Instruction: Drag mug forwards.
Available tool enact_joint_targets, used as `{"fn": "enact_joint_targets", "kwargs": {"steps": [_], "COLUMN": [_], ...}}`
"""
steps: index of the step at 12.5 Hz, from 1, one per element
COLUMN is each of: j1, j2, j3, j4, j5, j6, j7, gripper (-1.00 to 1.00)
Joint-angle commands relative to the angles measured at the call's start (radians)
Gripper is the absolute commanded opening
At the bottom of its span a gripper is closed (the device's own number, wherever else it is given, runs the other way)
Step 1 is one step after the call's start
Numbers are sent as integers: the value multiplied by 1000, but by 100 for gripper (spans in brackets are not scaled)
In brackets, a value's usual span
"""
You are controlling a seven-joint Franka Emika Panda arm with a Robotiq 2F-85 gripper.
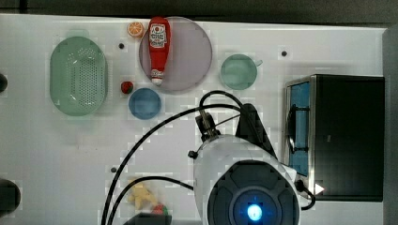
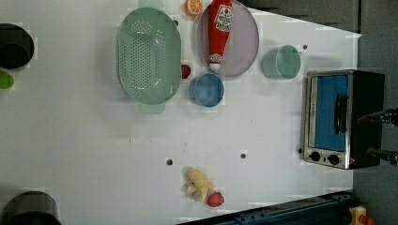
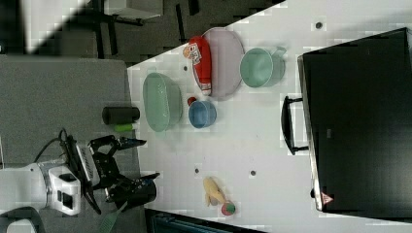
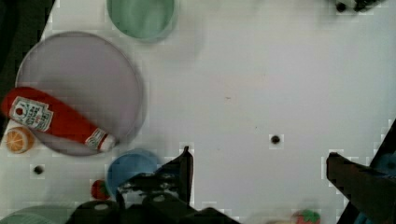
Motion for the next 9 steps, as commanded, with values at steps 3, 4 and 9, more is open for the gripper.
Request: {"fn": "enact_joint_targets", "kwargs": {"steps": [3,4,9], "j1": [-4,-4,-4], "j2": [31,32,36], "j3": [-14,-14,-14], "j4": [-7,-7,-7], "j5": [-5,-5,-5], "j6": [-2,-1,-1], "j7": [-123,-122,-122], "gripper": [100,100,100]}}
